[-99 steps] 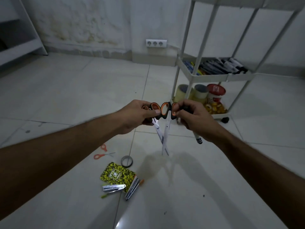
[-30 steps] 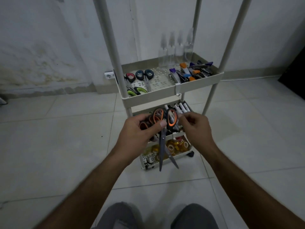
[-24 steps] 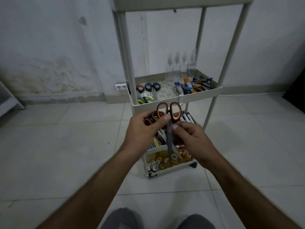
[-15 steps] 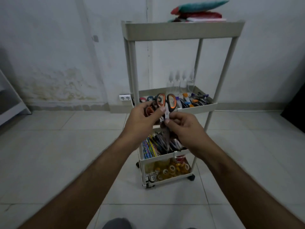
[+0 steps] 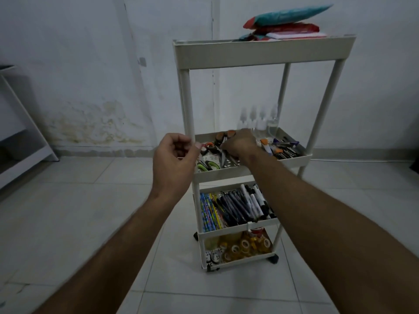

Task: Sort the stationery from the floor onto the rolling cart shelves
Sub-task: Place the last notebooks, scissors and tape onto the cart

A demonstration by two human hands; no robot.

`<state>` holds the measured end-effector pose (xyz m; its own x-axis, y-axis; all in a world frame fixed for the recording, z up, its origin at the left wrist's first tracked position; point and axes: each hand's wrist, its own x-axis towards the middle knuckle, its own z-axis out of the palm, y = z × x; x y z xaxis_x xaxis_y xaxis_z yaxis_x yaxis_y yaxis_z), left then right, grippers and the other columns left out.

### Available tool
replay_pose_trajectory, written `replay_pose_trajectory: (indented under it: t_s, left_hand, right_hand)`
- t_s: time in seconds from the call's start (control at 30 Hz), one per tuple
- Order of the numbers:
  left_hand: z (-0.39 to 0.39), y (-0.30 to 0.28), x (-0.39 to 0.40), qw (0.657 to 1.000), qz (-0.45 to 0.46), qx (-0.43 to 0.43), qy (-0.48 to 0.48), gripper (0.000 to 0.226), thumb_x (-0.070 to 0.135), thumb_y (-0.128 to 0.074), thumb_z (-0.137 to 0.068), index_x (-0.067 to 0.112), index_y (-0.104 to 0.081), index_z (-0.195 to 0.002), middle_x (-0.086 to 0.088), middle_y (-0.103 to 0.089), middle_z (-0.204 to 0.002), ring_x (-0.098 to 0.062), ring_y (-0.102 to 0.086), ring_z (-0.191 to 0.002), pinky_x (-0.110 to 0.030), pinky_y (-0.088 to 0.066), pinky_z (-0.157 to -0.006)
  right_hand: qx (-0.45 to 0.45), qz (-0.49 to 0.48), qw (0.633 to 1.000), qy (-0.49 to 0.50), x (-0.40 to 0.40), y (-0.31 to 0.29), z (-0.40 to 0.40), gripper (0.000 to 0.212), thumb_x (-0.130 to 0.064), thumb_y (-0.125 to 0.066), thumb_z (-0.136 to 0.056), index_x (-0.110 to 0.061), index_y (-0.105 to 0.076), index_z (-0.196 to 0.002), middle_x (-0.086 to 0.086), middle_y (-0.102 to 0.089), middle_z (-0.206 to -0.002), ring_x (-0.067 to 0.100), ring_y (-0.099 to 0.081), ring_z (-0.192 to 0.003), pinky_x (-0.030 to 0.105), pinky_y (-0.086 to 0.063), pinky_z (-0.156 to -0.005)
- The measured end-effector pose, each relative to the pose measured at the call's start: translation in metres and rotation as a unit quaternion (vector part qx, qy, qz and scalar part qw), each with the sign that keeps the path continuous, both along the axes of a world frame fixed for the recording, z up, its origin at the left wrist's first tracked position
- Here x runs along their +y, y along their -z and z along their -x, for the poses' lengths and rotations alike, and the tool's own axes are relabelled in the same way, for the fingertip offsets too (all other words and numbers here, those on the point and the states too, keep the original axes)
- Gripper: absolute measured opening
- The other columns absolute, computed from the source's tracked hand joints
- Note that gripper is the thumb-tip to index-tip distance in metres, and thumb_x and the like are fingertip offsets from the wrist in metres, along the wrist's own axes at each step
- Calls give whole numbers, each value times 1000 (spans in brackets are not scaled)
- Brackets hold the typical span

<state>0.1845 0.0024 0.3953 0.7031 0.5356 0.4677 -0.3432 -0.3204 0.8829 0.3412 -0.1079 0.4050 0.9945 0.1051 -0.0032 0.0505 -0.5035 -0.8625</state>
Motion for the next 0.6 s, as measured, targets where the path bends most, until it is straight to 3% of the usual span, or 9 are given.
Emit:
replay_pose_trajectory:
  t_s: [0.07, 0.13, 0.2, 0.47, 0.6]
  left_hand:
    - [0, 3, 2, 1000, 2, 3, 1, 15, 15, -74, -90, 18, -61, -95, -4, -66, -86, -17, -63, -78, -54, -59, -76]
    - [2, 5, 1, 1000, 1, 2, 3, 15, 15, -74, -90, 18, -61, -96, -4, -66, -87, -17, -64, -80, -53, -60, -76]
    - [5, 5, -3, 1000, 2, 0, 2, 15, 16, -74, -90, 16, -61, -97, -2, -65, -85, -14, -63, -78, -50, -60, -76]
    - [38, 8, -12, 999, -29, 30, 13, 15, 21, -74, -90, 20, -62, -98, 2, -62, -83, -11, -57, -74, -41, -57, -73]
    - [63, 10, -8, 996, -60, 58, 21, 13, 23, -75, -90, 24, -63, -94, 1, -63, -84, -11, -59, -74, -36, -56, -69]
  right_hand:
    - [-33, 37, 999, 0, -2, 8, 0, 27, -18, -79, -82, -5, -56, -91, 10, -62, -90, 23, -63, -87, 33, -56, -72]
    - [-66, 53, 996, 1, -7, 11, 0, 27, -18, -79, -81, 0, -64, -94, 12, -67, -90, 24, -67, -82, 27, -49, -58]
    - [-96, 62, 993, -5, -14, 10, 3, 19, -11, -73, -82, 0, -70, -98, 15, -72, -93, 24, -69, -80, 24, -50, -55]
    - [-211, 62, 975, -30, -55, 5, 62, 20, -3, -61, -91, -6, -78, -102, 12, -75, -98, 22, -70, -88, 39, -60, -82]
    - [-191, 194, 960, -72, -53, 13, 77, 23, -22, -62, -90, -15, -76, -106, 9, -75, -102, 26, -69, -95, 42, -58, -87]
